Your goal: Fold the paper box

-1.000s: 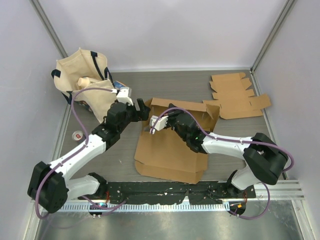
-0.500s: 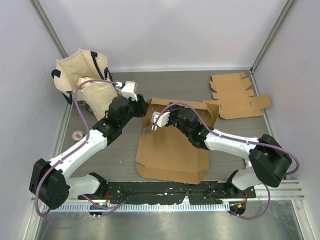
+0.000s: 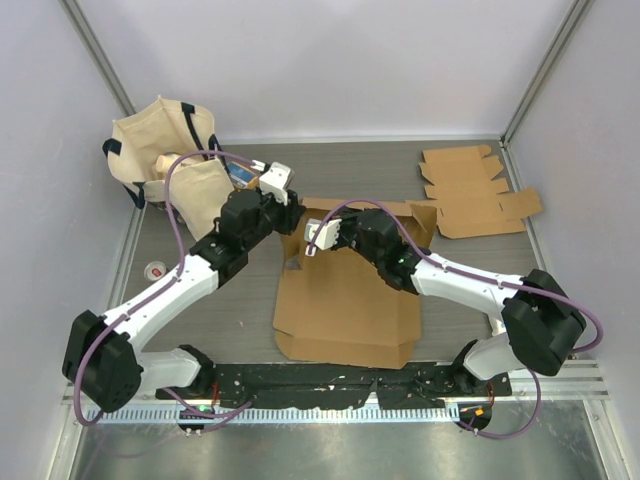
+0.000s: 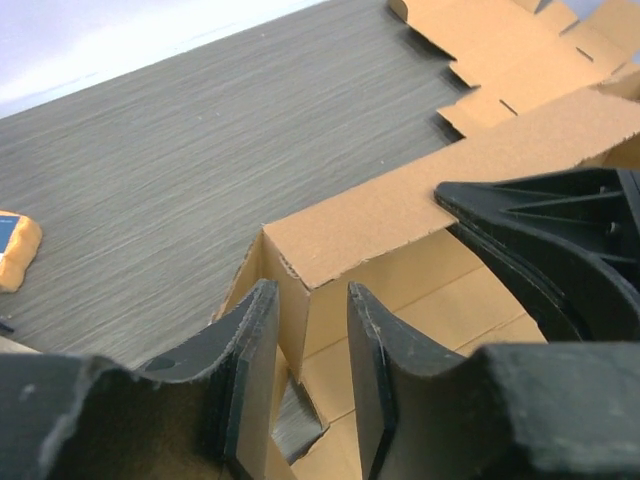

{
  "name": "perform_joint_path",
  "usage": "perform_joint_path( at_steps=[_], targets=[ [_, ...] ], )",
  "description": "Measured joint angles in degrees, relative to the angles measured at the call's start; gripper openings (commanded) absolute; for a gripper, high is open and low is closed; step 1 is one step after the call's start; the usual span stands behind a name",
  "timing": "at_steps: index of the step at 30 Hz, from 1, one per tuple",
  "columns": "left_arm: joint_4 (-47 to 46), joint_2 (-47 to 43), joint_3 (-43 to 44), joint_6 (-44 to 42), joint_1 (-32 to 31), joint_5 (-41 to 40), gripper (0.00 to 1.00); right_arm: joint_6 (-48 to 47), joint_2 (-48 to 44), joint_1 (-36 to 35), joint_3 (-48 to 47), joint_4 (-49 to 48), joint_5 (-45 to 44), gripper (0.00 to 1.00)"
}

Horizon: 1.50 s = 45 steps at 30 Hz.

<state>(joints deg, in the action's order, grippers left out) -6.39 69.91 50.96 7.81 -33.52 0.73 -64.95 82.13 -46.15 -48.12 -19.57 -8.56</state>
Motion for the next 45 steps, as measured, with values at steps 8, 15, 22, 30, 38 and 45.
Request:
perform_joint_path(
  at_steps=[8, 15, 22, 30, 38, 45],
  targets=[
    [0.7, 4.4, 1.1, -5.3, -3.1, -1.9, 0.32, 0.7, -0.2, 0.2, -0.1, 0.4, 0.7, 0.04],
    [0.1, 6.0, 1.4, -8.2, -4.5, -6.9, 0.23, 0.9, -0.2, 0.4, -0.2, 0.8, 0.6, 0.07],
    [-0.2, 7.9, 1.4, -9.4, -5.6, -11.5, 0.17, 1.2, -0.2, 0.5, -0.2, 0.8, 0.6, 0.11],
    [-0.7, 8.9, 1.4, -9.9, -6.0, -14.4, 0.0, 6.0, -0.4, 0.4, -0.4, 2.4, -1.2, 0.68],
    [-2.1, 8.7, 0.7, -9.4, -6.6, -16.3, 0.0, 27.2, -9.6, -0.3, -7.0, 21.4, -11.1, 0.87],
    [-2.8, 8.3, 0.2, -9.1, -6.8, -17.4, 0.0, 66.1, -15.7, -0.3, -22.3, 42.5, -13.8, 1.0]
  ],
)
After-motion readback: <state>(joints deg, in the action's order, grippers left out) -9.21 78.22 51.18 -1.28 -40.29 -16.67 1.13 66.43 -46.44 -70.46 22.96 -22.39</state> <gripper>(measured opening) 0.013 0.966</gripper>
